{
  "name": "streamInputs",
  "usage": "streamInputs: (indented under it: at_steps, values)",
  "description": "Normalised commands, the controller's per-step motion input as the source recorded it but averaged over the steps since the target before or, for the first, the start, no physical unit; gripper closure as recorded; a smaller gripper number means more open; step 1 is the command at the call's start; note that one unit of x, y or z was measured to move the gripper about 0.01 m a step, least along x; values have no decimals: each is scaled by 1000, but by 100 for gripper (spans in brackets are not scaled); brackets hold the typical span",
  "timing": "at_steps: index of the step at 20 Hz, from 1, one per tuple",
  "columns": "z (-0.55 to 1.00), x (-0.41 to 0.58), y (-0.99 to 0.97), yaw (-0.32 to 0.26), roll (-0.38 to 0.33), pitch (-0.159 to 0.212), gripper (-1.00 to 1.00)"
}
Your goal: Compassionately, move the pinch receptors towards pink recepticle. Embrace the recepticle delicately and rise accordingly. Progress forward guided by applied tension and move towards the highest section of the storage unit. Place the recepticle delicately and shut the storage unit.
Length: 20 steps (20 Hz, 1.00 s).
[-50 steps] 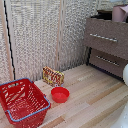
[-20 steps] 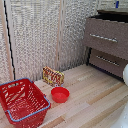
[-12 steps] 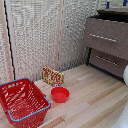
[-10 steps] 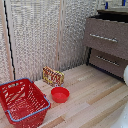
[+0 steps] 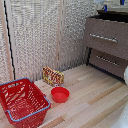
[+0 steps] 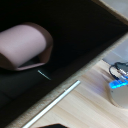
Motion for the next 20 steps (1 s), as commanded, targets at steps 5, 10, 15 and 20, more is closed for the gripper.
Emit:
streamInputs:
  at_steps: [5,10,15,20]
  values:
    - [-435,251,380,67,-360,65,-100]
    - [-430,215,318,98,-358,67,-100]
    - [-241,26,75,139,-375,100,-100]
    - [-159,0,0,153,-375,114,-100]
